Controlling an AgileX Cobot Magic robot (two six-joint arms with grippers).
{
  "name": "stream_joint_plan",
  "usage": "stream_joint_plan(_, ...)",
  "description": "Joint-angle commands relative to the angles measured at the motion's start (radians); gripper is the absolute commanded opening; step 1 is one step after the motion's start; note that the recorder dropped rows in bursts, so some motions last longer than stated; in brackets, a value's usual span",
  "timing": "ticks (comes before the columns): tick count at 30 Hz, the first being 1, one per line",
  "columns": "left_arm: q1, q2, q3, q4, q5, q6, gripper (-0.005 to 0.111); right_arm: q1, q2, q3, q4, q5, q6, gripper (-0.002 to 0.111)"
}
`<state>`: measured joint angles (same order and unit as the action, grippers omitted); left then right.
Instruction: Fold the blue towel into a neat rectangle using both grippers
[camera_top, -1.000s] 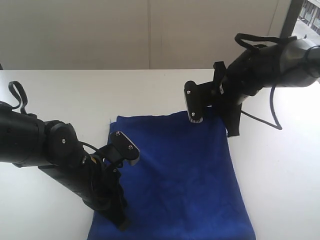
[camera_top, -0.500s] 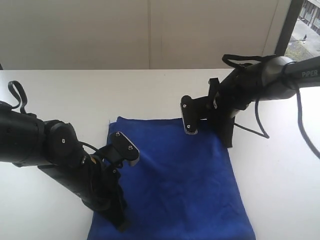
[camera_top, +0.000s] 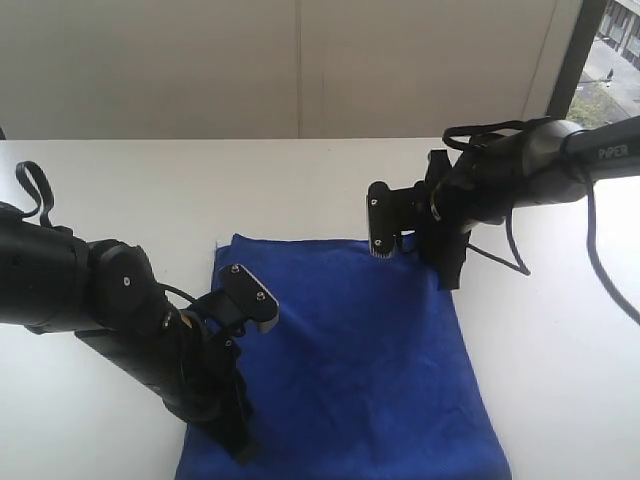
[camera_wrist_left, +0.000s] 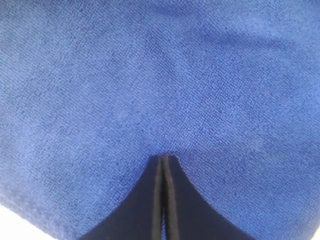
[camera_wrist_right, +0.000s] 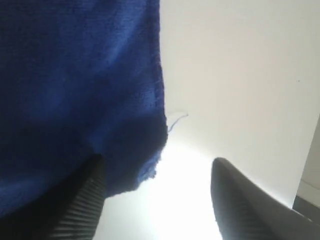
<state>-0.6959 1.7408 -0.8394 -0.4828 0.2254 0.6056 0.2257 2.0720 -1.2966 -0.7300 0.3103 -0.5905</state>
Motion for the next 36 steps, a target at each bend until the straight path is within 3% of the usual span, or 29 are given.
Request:
stream_joint_plan(1, -0.005, 0.014, 0.024, 0.002, 0.082, -0.005, 0.0, -0.007, -0.024, -0.007, -0.115, 0.004, 0.146, 0.058)
stream_joint_plan(7, -0.005, 0.014, 0.024, -0.01, 0.073, -0.005, 0.0, -0.007, -0.109, -0.009, -0.176, 0.004, 0.414, 0.054)
stream_joint_plan(14, -0.004, -0.081, 0.0, -0.017, 0.002, -0.005, 0.0, -0.005, -0.242, -0.007, -0.029, 0.144, 0.999, 0.046)
stream_joint_plan(17, -0.004, -0.16, 0.0, -0.016, -0.115, -0.005, 0.0, -0.005, -0.279, -0.005, 0.141, 0.244, 0.876, 0.036)
stream_joint_plan(23, -0.004, -0.175, 0.0, -0.016, -0.39, -0.007, 0.0, -0.005, -0.3, -0.003, 0.785, 0.423, 0.335, 0.002)
stream_joint_plan(25, -0.004, -0.138, -0.002, -0.016, -0.419, -0.007, 0.0, -0.001, -0.3, 0.02, 0.942, 0.477, 0.22, 0.0)
stream_joint_plan(36, -0.002, 0.088, -0.13, -0.014, -0.385, -0.007, 0.0, 0.115, -0.3, 0.294, 0.967, 0.347, 0.2, 0.0)
